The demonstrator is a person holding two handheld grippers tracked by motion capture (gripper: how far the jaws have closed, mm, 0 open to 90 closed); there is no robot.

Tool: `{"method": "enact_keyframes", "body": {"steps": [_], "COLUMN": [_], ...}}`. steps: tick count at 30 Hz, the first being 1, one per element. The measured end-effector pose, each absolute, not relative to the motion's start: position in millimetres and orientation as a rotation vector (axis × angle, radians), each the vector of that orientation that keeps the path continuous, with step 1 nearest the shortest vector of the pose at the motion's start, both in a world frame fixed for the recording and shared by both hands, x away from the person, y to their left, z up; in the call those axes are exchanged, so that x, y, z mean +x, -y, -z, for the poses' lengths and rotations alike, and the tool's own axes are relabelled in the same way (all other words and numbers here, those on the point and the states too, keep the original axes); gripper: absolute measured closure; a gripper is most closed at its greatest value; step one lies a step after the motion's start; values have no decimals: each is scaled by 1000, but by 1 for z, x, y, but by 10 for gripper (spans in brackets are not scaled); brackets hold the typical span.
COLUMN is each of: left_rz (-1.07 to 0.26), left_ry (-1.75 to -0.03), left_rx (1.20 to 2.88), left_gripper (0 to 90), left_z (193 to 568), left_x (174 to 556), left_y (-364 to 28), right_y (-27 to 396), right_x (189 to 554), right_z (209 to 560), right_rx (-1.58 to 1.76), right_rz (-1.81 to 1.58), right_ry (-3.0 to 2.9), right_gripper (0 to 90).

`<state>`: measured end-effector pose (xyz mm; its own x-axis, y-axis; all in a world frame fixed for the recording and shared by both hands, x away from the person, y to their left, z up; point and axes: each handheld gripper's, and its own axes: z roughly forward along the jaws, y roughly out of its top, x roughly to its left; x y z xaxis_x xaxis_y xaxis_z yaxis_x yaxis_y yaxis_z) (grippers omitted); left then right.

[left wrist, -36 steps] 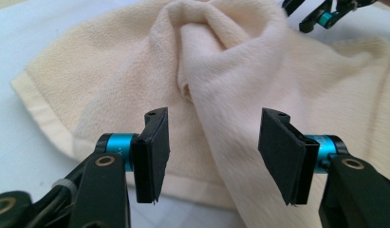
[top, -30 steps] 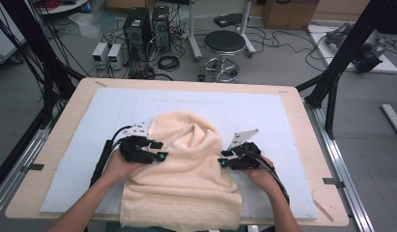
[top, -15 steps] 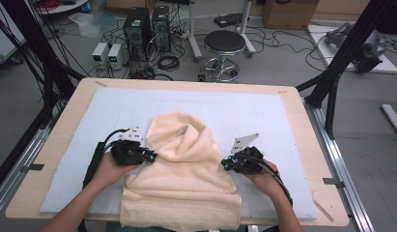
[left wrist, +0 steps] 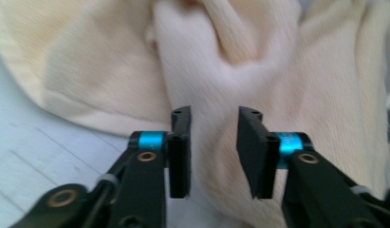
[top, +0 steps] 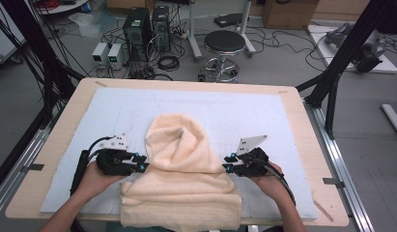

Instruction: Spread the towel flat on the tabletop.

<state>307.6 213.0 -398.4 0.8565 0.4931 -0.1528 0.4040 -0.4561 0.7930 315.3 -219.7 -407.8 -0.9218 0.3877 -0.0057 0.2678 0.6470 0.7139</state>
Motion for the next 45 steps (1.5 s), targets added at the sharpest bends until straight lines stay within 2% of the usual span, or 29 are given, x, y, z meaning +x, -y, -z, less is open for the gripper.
{"method": "enact_keyframes", "body": {"steps": [1, 6, 9, 14, 15, 16, 18, 19, 21, 22, 24, 30, 31, 35, 37, 41, 43, 45], "left_rz": [-139, -200, -178, -137, -161, -183, -192, -188, -233, -233, -319, -311, -296, -246, -207, -231, -243, -268], "left_ry": [-659, -751, -795, -842, -839, -846, -859, -870, -892, -892, -914, -1018, -1001, -918, -876, -896, -909, -907], "left_rx": [2090, 2078, 2125, 2194, 2196, 2200, 2192, 2189, 2191, 2191, 2201, 2105, 2105, 2110, 2135, 2226, 2204, 2206], "left_gripper": [621, 620, 612, 600, 709, 709, 831, 894, 896, 896, 897, 883, 823, 759, 666, 588, 607, 685], "left_z": [396, 400, 414, 433, 433, 433, 434, 434, 433, 433, 432, 431, 430, 423, 422, 431, 433, 433], "left_x": [312, 339, 351, 363, 363, 364, 366, 368, 371, 371, 373, 384, 383, 374, 370, 371, 371, 371], "left_y": [-214, -205, -194, -185, -186, -186, -189, -190, -190, -190, -190, -201, -201, -196, -187, -178, -178, -177], "right_y": [216, 200, 186, 173, 170, 170, 172, 176, 182, 182, 193, 230, 240, 247, 244, 238, 237, 237], "right_x": [324, 345, 363, 371, 372, 372, 373, 374, 372, 372, 369, 355, 351, 347, 345, 346, 346, 347], "right_z": [405, 407, 422, 434, 436, 436, 435, 434, 431, 431, 427, 415, 414, 415, 415, 418, 418, 421], "right_rx": [555, 544, 563, 543, 548, 548, 544, 557, 583, 583, 619, 683, 704, 725, 694, 683, 687, 685], "right_rz": [-1137, -1127, -1115, -1100, -1112, -1112, -1101, -1095, -1056, -1056, -1040, -991, -998, -965, -955, -948, -945, -971], "right_ry": [-2677, -2651, -2683, -2733, -2745, -2745, -2754, -2770, -2762, -2762, -2753, -2675, -2663, -2668, -2666, -2672, -2678, -2677], "right_gripper": [687, 681, 662, 673, 742, 742, 859, 875, 877, 877, 877, 877, 876, 872, 866, 850, 847, 843]}}
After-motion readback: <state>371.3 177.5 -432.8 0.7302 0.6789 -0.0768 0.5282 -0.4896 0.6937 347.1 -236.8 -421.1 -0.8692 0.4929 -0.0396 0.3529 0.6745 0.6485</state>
